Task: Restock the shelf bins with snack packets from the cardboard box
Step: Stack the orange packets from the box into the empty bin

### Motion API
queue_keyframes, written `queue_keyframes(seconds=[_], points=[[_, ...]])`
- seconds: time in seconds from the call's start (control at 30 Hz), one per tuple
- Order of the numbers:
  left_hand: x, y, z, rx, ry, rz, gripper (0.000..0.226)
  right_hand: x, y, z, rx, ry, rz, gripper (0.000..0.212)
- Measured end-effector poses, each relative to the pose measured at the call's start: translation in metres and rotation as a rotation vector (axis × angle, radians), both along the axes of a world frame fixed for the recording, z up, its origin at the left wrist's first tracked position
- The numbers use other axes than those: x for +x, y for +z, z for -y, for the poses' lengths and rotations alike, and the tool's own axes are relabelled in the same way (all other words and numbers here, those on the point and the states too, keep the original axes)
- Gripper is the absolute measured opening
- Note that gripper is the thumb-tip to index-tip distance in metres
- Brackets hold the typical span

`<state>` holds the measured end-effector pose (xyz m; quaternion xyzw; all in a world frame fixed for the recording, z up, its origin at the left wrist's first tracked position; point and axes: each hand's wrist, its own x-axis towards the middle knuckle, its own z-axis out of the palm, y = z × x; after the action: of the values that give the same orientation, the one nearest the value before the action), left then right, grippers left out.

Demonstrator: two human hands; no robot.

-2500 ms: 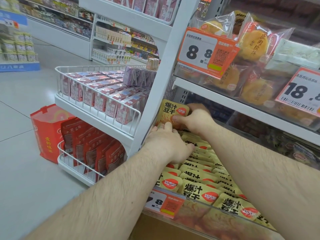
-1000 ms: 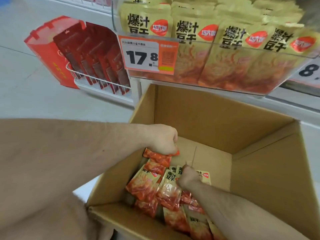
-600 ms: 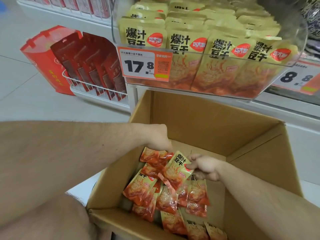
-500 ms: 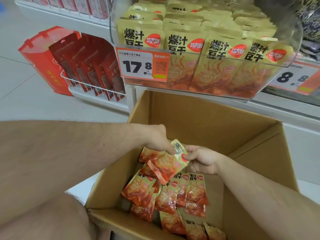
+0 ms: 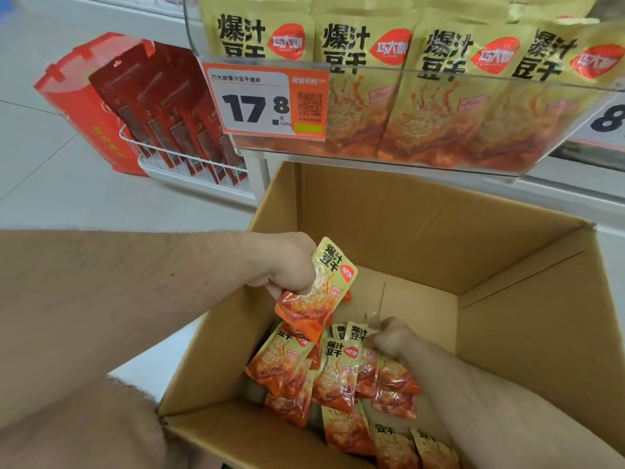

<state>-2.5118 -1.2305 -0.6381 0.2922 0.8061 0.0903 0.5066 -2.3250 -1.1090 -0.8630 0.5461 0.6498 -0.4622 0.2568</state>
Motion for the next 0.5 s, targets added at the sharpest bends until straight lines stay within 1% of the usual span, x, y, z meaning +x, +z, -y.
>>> queue_keyframes(seconds=[0.03,0.07,0.2,0.27,0.33,0.37,0.43,0.5], points=[[0.000,-0.001,0.000,-0.001,0.001,0.000,0.034,0.000,-0.002,0.005,-0.003,0.000,0.007,0.054],[0.000,-0.001,0.000,-0.003,0.002,-0.002,0.033,-0.001,-0.002,0.008,0.017,0.022,0.009,0.051],[-0.001,-0.004,0.002,-0.017,-0.011,-0.050,0.035,-0.008,0.008,0.009,0.133,0.169,-0.023,0.024],[-0.003,-0.002,0.002,-0.004,-0.030,-0.087,0.034,-0.010,0.028,0.001,0.206,0.240,-0.061,0.005],[-0.005,0.003,0.001,0.014,-0.056,-0.131,0.031,-0.010,0.061,-0.013,0.256,0.255,-0.128,0.022],[-0.005,0.007,0.001,0.025,-0.071,-0.159,0.029,-0.009,0.082,-0.020,0.306,0.269,-0.158,0.025],[-0.004,0.013,0.001,0.059,-0.084,-0.193,0.030,-0.004,0.133,-0.032,0.364,0.294,-0.242,0.022],[-0.004,0.019,0.001,0.097,-0.083,-0.176,0.030,0.002,0.184,-0.035,0.265,0.196,-0.390,0.019]])
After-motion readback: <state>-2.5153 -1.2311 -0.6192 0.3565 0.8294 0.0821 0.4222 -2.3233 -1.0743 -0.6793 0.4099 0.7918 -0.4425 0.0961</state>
